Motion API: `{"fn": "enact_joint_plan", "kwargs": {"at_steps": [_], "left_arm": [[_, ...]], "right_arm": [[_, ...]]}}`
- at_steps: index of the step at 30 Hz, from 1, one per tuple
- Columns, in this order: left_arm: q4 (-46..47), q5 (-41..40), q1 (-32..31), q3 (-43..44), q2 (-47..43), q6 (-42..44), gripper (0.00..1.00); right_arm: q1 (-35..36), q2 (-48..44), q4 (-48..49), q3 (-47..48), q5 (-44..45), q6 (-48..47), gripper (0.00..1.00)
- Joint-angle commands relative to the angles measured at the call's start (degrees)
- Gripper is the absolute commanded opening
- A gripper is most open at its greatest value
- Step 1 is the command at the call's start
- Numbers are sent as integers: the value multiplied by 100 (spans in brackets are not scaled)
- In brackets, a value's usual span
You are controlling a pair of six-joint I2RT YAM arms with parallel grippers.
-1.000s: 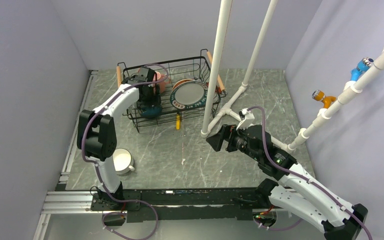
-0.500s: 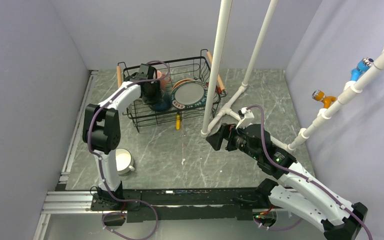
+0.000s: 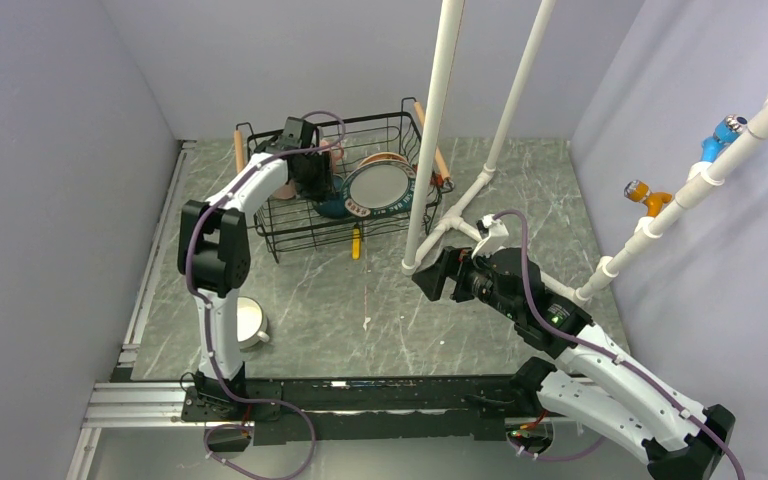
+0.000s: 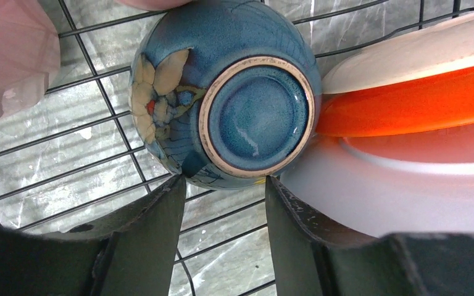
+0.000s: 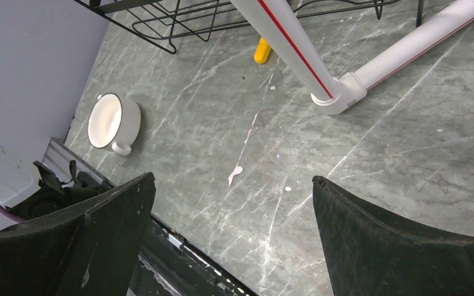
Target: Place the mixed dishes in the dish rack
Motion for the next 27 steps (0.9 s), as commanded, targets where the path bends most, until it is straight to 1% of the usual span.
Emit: {"fn": "enact_joint_plan", "kwargs": {"at_steps": [1,6,11,17,20,22,24,27], "left_arm": [[565,129,76,-84,-472,165,58],[301,13,119,-442,-1303,230,68],[-21,-59,215,-1028,-2560,288,82],[-46,544,256,-2408,-4670,351,92],[-339,690,256,-2979,-5701,334,95],[-549,668,256,-3359,-6452,272,99],[-755,542,256,-3710,-7282,165,99],[-1132,259,256,-4045,-8170,0,99]], "right_arm": [[-19,-31,134,259,25,-13,99],[-20,-7,268,187,-23,3,99],[-20,42,357,146,-164,24,99],[-19,123,434,31,-195,125,99],[-9,165,633,-97,-513,227,99],[0,264,812,-211,-702,308,99],[68,438,923,-272,-855,405,99],[502,733,1090,-324,-643,515,99]]}}
